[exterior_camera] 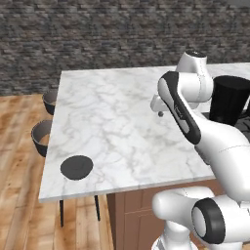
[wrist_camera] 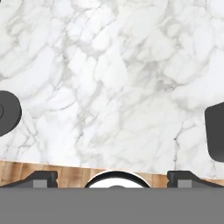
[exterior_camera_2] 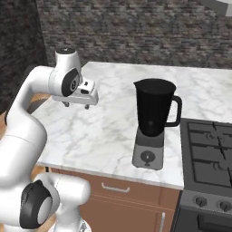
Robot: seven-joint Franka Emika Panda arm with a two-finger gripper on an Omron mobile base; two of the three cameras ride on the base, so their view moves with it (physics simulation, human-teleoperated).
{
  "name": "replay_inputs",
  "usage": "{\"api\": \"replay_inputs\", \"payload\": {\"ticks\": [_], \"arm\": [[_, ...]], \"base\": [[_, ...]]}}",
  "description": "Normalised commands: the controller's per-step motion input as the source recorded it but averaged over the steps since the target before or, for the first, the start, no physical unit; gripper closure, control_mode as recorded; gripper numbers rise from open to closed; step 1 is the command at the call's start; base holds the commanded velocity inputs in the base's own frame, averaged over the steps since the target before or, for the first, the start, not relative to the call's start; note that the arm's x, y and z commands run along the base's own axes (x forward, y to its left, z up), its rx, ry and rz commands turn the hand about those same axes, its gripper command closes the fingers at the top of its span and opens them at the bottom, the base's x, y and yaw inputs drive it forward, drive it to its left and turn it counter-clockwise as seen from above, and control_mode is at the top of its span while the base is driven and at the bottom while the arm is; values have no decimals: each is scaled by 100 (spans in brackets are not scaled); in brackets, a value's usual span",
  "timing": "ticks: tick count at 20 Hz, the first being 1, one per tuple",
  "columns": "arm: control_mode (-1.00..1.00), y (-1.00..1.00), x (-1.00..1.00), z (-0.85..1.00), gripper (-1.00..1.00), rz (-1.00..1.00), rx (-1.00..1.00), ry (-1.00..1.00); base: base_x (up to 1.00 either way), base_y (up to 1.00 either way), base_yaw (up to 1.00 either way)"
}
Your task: Close the lid blender by securely placing the lid on top.
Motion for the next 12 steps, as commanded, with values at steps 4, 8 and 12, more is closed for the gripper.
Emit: {"api": "replay_inputs", "payload": {"ticks": [4, 8, 12], "arm": [[100, 0, 0, 0, -100, 0, 0, 0], [100, 0, 0, 0, -100, 0, 0, 0], [-100, 3, 3, 0, -100, 0, 0, 0]], "base": [[22, 0, 0], [6, 0, 0], [3, 0, 0]]}}
